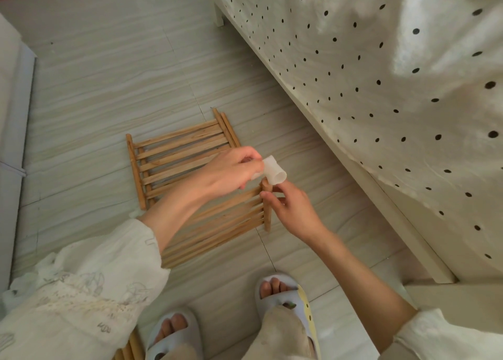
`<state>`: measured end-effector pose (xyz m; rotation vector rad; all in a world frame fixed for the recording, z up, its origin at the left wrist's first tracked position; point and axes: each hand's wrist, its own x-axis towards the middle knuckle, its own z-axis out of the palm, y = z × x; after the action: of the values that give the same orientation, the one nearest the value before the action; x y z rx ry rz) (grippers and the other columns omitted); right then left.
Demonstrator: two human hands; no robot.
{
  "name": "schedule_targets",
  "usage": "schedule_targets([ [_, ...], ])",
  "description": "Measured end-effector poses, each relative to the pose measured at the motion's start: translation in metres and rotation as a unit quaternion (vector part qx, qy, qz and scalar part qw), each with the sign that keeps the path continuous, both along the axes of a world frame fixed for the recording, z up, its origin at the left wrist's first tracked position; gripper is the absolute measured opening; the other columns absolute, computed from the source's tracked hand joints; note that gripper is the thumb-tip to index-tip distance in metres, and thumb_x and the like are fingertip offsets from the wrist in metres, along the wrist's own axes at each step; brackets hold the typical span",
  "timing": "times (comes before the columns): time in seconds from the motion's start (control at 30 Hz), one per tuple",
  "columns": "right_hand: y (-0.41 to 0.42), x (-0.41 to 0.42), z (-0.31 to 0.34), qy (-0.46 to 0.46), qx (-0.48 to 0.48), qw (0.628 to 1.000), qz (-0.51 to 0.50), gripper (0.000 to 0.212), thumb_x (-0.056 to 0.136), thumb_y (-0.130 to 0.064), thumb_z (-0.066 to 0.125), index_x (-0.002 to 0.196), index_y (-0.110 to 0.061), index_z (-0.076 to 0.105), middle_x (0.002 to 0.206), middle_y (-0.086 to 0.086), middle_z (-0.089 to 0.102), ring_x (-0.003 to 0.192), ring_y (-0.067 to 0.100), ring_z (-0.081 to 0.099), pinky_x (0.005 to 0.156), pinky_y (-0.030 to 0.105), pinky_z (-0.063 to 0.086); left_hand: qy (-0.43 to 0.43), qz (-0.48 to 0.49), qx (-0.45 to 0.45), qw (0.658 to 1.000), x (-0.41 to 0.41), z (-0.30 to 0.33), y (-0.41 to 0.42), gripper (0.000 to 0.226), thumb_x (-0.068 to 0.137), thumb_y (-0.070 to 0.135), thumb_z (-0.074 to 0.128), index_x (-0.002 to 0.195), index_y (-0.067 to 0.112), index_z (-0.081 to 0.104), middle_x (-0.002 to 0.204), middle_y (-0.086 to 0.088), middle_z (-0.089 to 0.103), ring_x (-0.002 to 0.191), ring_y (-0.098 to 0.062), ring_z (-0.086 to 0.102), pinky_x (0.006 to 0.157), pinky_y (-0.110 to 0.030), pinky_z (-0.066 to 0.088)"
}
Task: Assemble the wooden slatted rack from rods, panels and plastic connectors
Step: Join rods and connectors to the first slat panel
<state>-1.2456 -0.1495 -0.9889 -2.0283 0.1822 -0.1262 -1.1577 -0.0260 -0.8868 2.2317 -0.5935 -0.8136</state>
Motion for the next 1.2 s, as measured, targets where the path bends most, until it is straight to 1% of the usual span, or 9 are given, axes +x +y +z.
schedule_targets([
  [0.07, 0.005, 0.003, 0.001, -0.011, -0.009, 1.0, 0.0, 0.017, 0.093, -0.015, 0.056, 0.106, -0.004, 0.06, 0.1, 0.002, 0.064, 0.094, 0.016, 0.061, 0.08, 0.013, 0.046, -0.063, 0.003, 0.058, 0.996, -0.003, -0.001, -0.01, 0.042, 0.087, 0.062, 0.042, 0.102, 0.025, 0.055, 0.081, 0.01, 0.052, 0.073, -0.007, 0.05, 0.067, -0.031, 0.039],
  [0.13, 0.009, 0.004, -0.001, -0.016, -0.023, 1.0, -0.002, 0.017, 0.093, -0.017, 0.056, 0.105, -0.005, 0.061, 0.098, 0.007, 0.066, 0.091, 0.022, 0.062, 0.08, 0.023, 0.048, -0.134, -0.002, 0.122, 0.984, -0.006, -0.004, -0.019, 0.049, 0.083, 0.07, 0.041, 0.097, 0.025, 0.053, 0.083, 0.01, 0.055, 0.076, -0.01, 0.053, 0.065, -0.033, 0.042],
  [0.3, 0.014, 0.004, -0.015, -0.039, -0.041, 0.998, -0.015, 0.016, 0.094, -0.021, 0.056, 0.105, -0.01, 0.059, 0.098, 0.006, 0.063, 0.089, 0.022, 0.061, 0.08, 0.041, 0.051, -0.121, 0.026, 0.105, 0.987, 0.0, -0.006, -0.019, 0.021, 0.086, 0.044, 0.048, 0.096, 0.027, 0.055, 0.091, 0.008, 0.057, 0.086, -0.016, 0.054, 0.08, -0.038, 0.045],
  [0.47, 0.024, 0.009, -0.018, -0.055, -0.083, 0.995, -0.021, 0.015, 0.095, -0.024, 0.052, 0.096, -0.009, 0.054, 0.09, 0.003, 0.057, 0.081, 0.023, 0.057, 0.074, 0.045, 0.048, -0.141, 0.024, 0.099, 0.985, 0.003, -0.009, -0.013, 0.021, 0.086, 0.039, 0.046, 0.078, 0.021, 0.054, 0.07, 0.003, 0.05, 0.067, -0.017, 0.045, 0.061, -0.032, 0.033],
  [0.63, 0.029, 0.009, -0.016, -0.052, -0.097, 0.994, -0.012, 0.019, 0.097, -0.026, 0.049, 0.106, -0.01, 0.055, 0.094, 0.006, 0.058, 0.083, 0.026, 0.057, 0.075, 0.045, 0.047, -0.112, -0.006, 0.118, 0.987, 0.003, -0.012, -0.011, 0.021, 0.089, 0.033, 0.046, 0.085, 0.016, 0.058, 0.096, -0.005, 0.06, 0.088, -0.024, 0.055, 0.069, -0.033, 0.037],
  [0.73, 0.029, 0.007, -0.014, -0.056, -0.111, 0.992, -0.007, 0.022, 0.097, -0.027, 0.049, 0.109, -0.009, 0.054, 0.093, 0.006, 0.057, 0.083, 0.026, 0.056, 0.075, 0.046, 0.047, -0.102, -0.016, 0.132, 0.986, 0.005, -0.012, -0.01, 0.016, 0.09, 0.036, 0.044, 0.087, 0.027, 0.057, 0.092, 0.003, 0.056, 0.073, -0.016, 0.051, 0.066, -0.029, 0.037],
  [0.97, 0.02, 0.033, 0.064, -0.14, -0.102, 0.985, -0.007, 0.032, 0.095, -0.036, 0.043, 0.116, -0.015, 0.055, 0.097, -0.004, 0.045, 0.084, 0.015, 0.048, 0.074, 0.032, 0.041, 0.017, 0.115, -0.094, 0.989, 0.027, 0.061, 0.012, 0.023, 0.087, 0.023, 0.045, 0.08, 0.012, 0.064, 0.055, -0.003, 0.059, 0.045, -0.016, 0.047, 0.043, -0.022, 0.029],
  [1.1, 0.014, 0.038, 0.117, -0.219, -0.313, 0.921, 0.072, 0.035, 0.093, -0.046, 0.038, 0.111, -0.022, 0.056, 0.095, 0.003, 0.05, 0.066, 0.029, 0.059, 0.054, 0.039, 0.048, 0.054, 0.16, -0.174, 0.97, 0.019, 0.083, 0.061, 0.018, 0.088, 0.013, 0.044, 0.086, 0.012, 0.062, 0.054, -0.004, 0.062, 0.051, -0.015, 0.056, 0.054, -0.024, 0.044],
  [1.2, 0.023, 0.034, 0.132, -0.251, -0.432, 0.854, 0.143, 0.029, 0.086, -0.043, 0.051, 0.094, -0.018, 0.065, 0.084, 0.004, 0.056, 0.045, 0.023, 0.053, 0.04, 0.03, 0.045, 0.064, 0.187, -0.144, 0.97, -0.006, 0.064, 0.098, 0.017, 0.092, 0.013, 0.048, 0.089, 0.02, 0.064, 0.073, -0.001, 0.068, 0.084, -0.022, 0.062, 0.08, -0.034, 0.046],
])
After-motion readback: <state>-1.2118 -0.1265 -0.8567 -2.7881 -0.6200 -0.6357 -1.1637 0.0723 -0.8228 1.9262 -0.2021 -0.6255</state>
